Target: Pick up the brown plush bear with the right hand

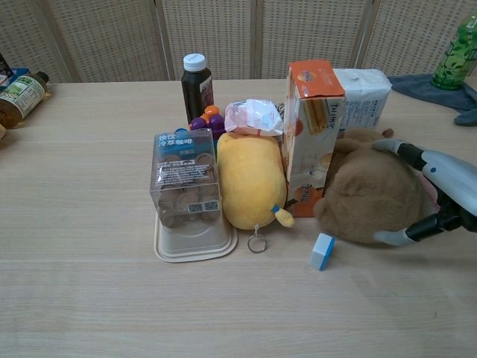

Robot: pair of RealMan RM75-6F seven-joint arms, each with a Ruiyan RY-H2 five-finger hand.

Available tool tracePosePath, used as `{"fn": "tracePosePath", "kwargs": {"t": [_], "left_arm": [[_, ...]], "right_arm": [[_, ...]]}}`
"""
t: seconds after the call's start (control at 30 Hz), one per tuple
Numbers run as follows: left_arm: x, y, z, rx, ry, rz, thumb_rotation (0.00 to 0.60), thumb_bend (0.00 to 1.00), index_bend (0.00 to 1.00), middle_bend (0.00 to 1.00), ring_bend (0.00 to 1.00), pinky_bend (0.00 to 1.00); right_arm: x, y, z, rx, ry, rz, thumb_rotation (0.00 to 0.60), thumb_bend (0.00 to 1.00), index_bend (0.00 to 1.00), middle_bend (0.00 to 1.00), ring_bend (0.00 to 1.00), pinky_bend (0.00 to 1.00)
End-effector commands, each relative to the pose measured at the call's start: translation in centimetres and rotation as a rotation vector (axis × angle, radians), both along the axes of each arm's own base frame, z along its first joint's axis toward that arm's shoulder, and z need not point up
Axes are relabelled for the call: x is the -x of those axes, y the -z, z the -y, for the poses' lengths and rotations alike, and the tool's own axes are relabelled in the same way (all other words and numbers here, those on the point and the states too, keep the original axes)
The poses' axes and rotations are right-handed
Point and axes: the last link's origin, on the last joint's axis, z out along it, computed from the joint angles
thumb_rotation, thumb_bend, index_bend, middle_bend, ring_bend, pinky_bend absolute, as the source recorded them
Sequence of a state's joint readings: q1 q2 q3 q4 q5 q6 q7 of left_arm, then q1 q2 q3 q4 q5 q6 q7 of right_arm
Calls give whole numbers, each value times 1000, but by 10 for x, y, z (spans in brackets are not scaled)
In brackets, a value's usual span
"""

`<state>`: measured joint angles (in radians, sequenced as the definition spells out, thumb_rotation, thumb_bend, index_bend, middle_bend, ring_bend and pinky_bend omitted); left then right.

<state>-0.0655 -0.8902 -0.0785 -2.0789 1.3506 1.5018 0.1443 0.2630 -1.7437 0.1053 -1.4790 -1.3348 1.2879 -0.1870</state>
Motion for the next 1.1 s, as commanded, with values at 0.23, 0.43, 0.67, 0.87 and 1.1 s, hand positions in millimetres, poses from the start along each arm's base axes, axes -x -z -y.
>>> {"fn": "tracePosePath", "kwargs": {"t": [0.23,0.43,0.67,0.87,1.1], "left_arm": [[0,-1,0,-3,-4,1,600,0,169,0,0,0],[1,0,1,2,-4,-4,600,0,169,0,0,0],[1,-1,0,-3,-5,-3,600,0,170,0,0,0],[0,0,1,0,-2,0,600,0,170,0,0,0],[0,1,1,5,-2,-3,600,0,169,0,0,0]], "right_arm": [[15,6,6,106,-45,71,600,0,497,452,427,618],[26,8,7,134,-43,70,600,64,626,585,566,751],[29,-14,6,193,-76,73,600,114,653,619,597,787],[23,-50,2,272,-110,95,600,128,658,626,600,787],[6,-88,-1,361,-163,120,600,137,661,628,600,787]]}}
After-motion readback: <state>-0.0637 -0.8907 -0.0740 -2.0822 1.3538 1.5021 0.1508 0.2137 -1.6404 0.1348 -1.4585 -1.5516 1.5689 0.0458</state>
